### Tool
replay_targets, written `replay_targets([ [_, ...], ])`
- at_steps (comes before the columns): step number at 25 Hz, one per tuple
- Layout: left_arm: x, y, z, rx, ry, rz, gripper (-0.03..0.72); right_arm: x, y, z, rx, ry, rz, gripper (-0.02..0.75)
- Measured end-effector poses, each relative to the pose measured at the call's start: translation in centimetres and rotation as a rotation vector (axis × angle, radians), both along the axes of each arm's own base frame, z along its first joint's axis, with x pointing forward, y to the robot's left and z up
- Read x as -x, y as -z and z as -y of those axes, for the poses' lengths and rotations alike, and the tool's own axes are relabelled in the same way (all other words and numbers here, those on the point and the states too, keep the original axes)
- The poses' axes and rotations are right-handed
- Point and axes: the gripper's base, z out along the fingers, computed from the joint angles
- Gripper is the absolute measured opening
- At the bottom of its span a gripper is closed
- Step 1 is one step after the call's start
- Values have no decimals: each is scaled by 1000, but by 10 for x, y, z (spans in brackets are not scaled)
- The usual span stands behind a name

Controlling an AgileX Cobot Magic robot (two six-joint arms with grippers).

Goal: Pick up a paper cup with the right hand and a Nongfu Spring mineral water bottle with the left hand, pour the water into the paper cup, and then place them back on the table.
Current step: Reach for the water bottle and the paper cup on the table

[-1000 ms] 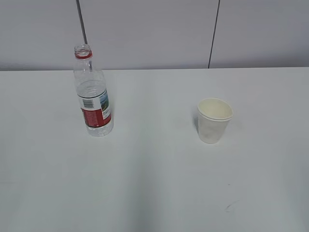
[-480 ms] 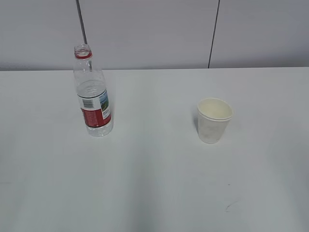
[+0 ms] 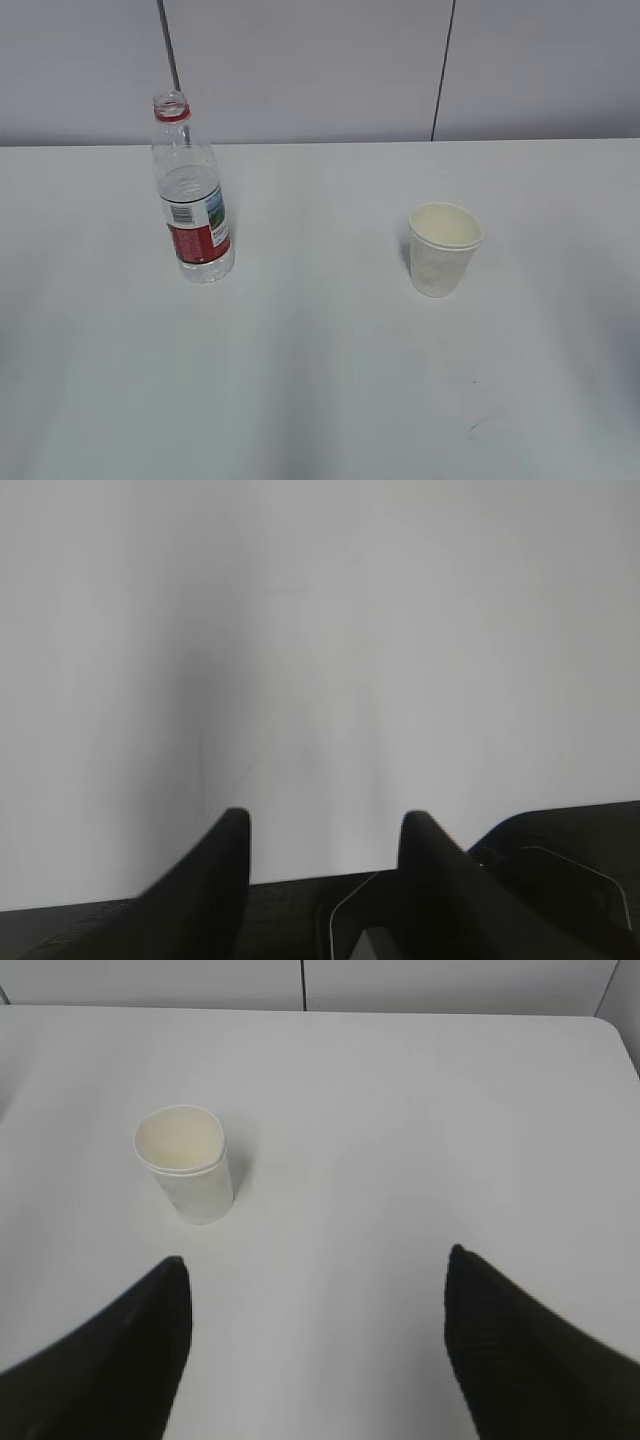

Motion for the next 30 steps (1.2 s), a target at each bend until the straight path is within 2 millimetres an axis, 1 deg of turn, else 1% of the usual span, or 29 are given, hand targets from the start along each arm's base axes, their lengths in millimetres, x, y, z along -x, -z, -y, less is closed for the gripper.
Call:
replay_targets([
  [3,-15,-6,2,35,2,-21,312,-13,3,-1,-13,-1,-19,587],
  [5,-27,-10,3,49,-2,14,312,-18,3,-1,-17,-1,-17,587],
  [7,-39,-14,4,69,-9,100,312,-23,3,-2,-20,-1,-6,587],
  [12,-63,-34,1,63,-22,420,312,-31,3,-2,-23,0,11,587],
  [14,-71,-36,0,57,-30,507,312,-34,4,-2,-23,1,11,587],
  [16,-79,-30,-1,52,-45,568,312,-38,3,-2,-23,2,23,587],
  [20,-93,-5,-2,58,-71,630,312,-49,3,-2,-24,4,58,587],
  [24,-104,20,6,67,-36,649,312,-64,5,-2,-26,7,124,587],
  [26,-111,29,13,72,-7,648,312,-72,13,-2,-26,10,158,587],
  [28,-117,35,20,76,22,644,312,-79,28,-2,-26,13,174,587],
  [30,-123,40,24,75,36,643,312,-82,43,-2,-25,16,188,587],
])
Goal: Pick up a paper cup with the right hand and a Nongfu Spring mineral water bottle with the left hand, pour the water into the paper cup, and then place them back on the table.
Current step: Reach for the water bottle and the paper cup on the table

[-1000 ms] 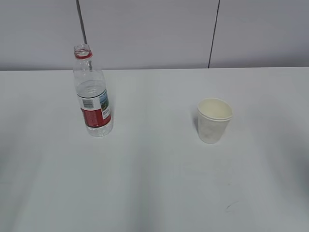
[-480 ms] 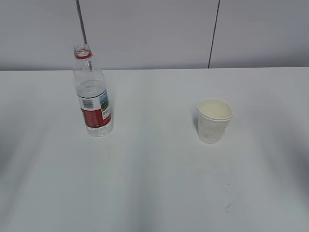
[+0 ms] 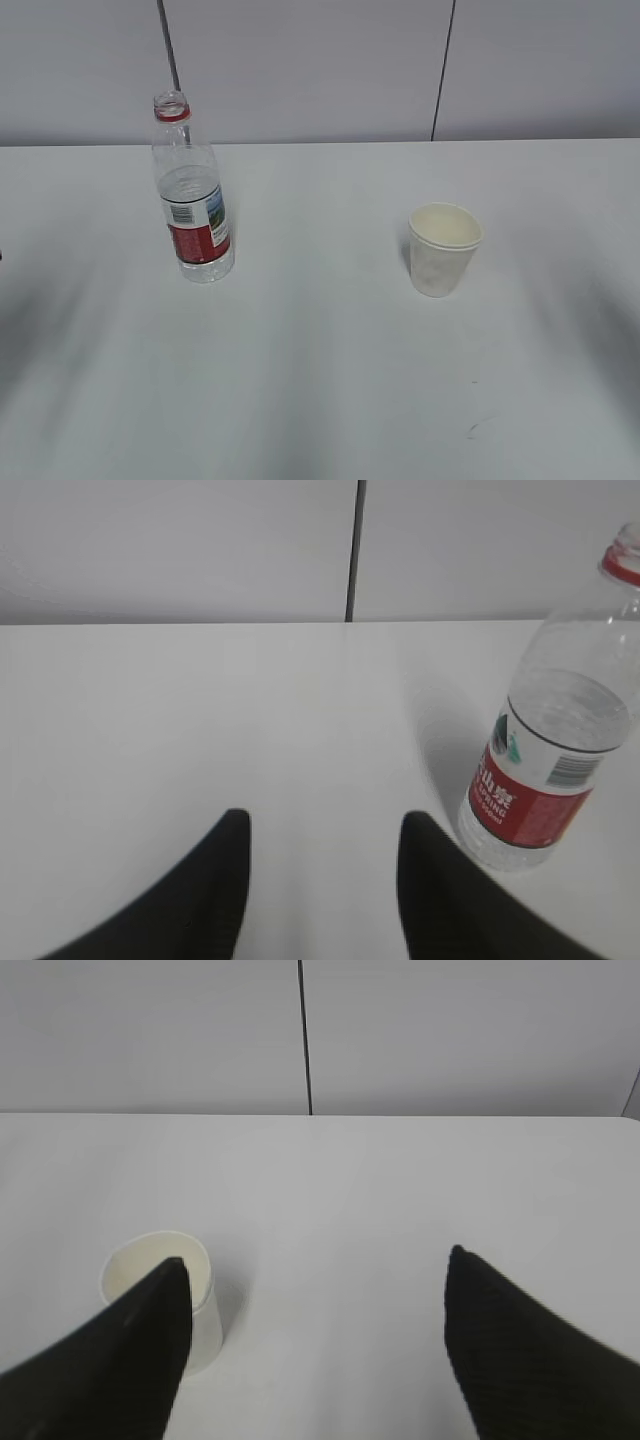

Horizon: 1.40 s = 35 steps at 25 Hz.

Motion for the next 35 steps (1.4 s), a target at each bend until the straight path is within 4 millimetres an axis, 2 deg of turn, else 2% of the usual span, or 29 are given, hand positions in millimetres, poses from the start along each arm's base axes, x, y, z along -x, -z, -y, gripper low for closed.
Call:
replay_targets([
  [6,-7,4,2,-5,-1,27,312,-4,34,-2,-6,-11,-35,587],
  [9,-8,3,2,-4,-4,41,312,-7,41,-8,43,-78,15,587],
  [14,-8,2,2,-3,-5,48,312,-24,56,-18,111,-192,38,587],
  [22,-10,-3,1,0,-14,106,312,-52,92,-31,65,-317,85,587],
  [27,-10,-6,1,1,-16,138,312,-61,115,-39,22,-387,95,587],
  [35,-10,-7,3,-36,19,149,312,-70,146,-38,12,-373,59,587],
])
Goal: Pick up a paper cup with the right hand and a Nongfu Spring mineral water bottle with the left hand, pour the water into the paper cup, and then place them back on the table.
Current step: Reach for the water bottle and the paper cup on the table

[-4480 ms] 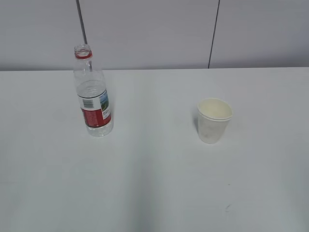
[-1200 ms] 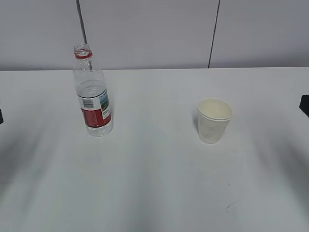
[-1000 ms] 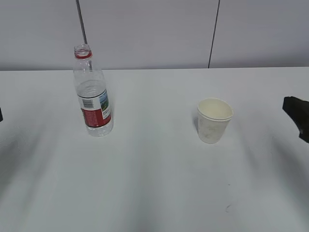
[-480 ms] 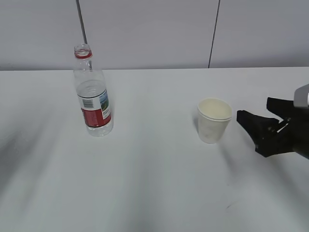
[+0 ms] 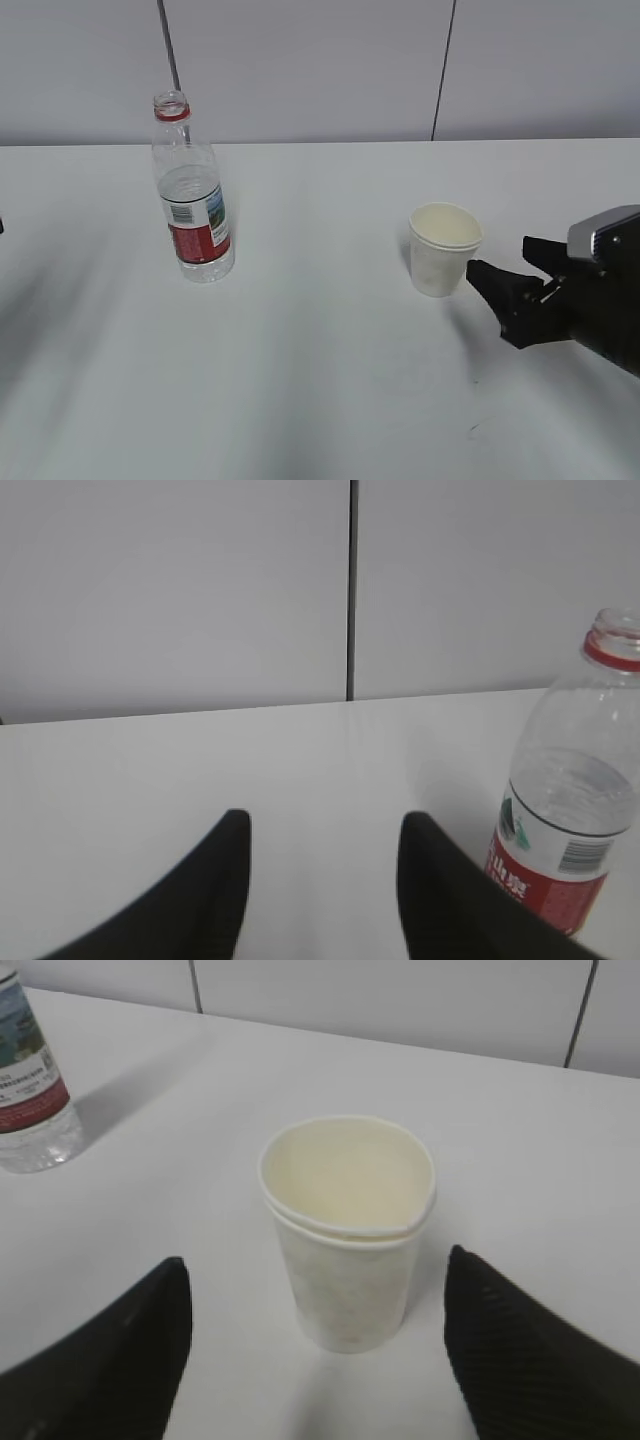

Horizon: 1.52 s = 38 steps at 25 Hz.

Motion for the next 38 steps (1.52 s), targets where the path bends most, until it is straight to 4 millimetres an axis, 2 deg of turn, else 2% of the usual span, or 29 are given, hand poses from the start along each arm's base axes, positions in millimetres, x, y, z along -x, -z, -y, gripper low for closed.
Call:
replay_targets([
  [18,0,0,1,-17,14,3,312,-2,3,4,3,54,-1,588],
  [25,0,0,1,-17,14,3,312,-4,16,6,-3,72,-54,608],
  [38,0,0,1,-18,15,6,312,-42,42,-1,-5,19,-68,613],
])
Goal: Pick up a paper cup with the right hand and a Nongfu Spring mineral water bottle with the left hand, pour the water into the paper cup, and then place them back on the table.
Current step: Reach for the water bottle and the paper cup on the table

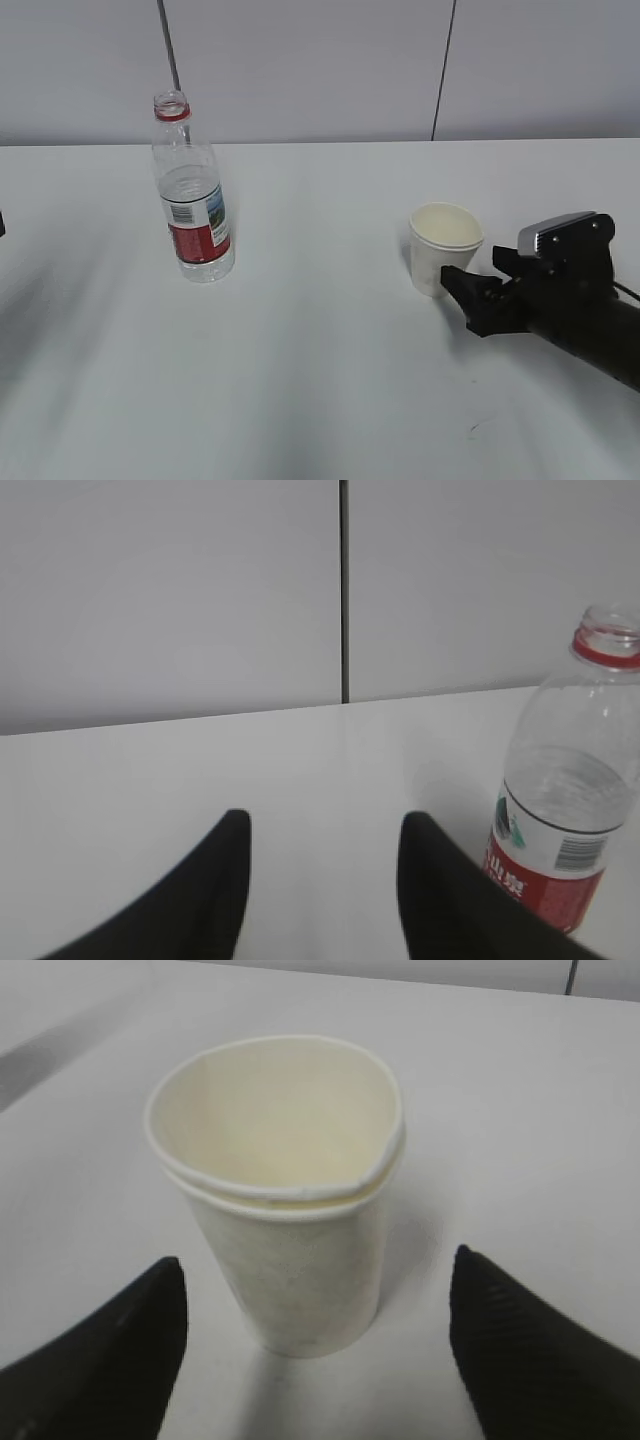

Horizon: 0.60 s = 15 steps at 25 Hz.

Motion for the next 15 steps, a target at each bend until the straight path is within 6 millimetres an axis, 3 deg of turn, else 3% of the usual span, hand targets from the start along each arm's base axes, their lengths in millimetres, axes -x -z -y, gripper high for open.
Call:
replay_targets([
  [6,0,0,0,0,0,1,312,-18,12,-5,-9,-46,0,613],
  [15,0,0,0,0,0,1,312,-37,13,-8,-12,-65,46,613],
])
